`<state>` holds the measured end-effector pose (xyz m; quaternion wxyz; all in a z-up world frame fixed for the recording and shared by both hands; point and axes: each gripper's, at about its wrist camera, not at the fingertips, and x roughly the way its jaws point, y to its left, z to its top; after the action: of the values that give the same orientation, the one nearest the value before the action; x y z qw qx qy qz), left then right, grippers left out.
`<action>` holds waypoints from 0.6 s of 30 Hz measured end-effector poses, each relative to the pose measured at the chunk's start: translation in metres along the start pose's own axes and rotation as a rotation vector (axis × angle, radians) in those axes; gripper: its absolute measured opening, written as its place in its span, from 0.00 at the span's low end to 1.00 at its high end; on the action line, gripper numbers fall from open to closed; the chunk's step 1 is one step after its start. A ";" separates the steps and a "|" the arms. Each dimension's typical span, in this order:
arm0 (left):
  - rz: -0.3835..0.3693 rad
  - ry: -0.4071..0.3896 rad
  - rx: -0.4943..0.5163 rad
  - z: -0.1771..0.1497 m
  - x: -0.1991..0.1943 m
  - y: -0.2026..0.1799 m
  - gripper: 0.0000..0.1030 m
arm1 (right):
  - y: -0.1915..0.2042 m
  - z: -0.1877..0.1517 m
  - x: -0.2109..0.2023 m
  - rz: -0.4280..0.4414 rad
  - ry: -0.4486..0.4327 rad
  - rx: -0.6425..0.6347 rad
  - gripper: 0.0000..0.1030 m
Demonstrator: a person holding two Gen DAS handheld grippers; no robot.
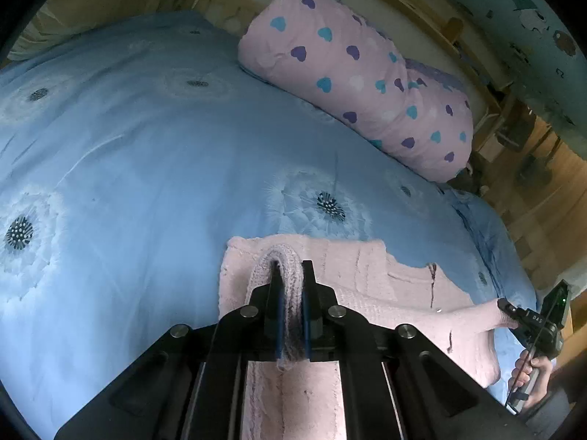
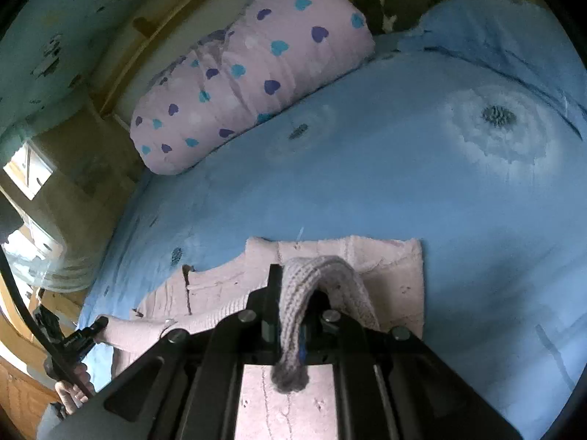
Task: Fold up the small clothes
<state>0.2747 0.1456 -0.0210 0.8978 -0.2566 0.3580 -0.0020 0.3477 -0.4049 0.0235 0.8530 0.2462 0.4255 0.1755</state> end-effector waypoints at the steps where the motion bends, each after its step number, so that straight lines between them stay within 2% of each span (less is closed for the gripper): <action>1: 0.000 0.001 -0.001 0.001 0.001 0.000 0.01 | -0.001 0.000 0.002 -0.004 0.006 0.001 0.06; 7: 0.009 -0.007 -0.003 0.006 0.009 -0.001 0.01 | -0.003 0.005 0.011 -0.023 0.009 -0.015 0.06; 18: 0.007 0.005 -0.038 0.015 0.035 0.005 0.01 | -0.015 0.013 0.030 -0.038 0.015 0.030 0.06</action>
<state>0.3096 0.1504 -0.0360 0.8918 -0.2724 0.3611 0.0073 0.3768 -0.4049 0.0020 0.8493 0.2493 0.4389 0.1546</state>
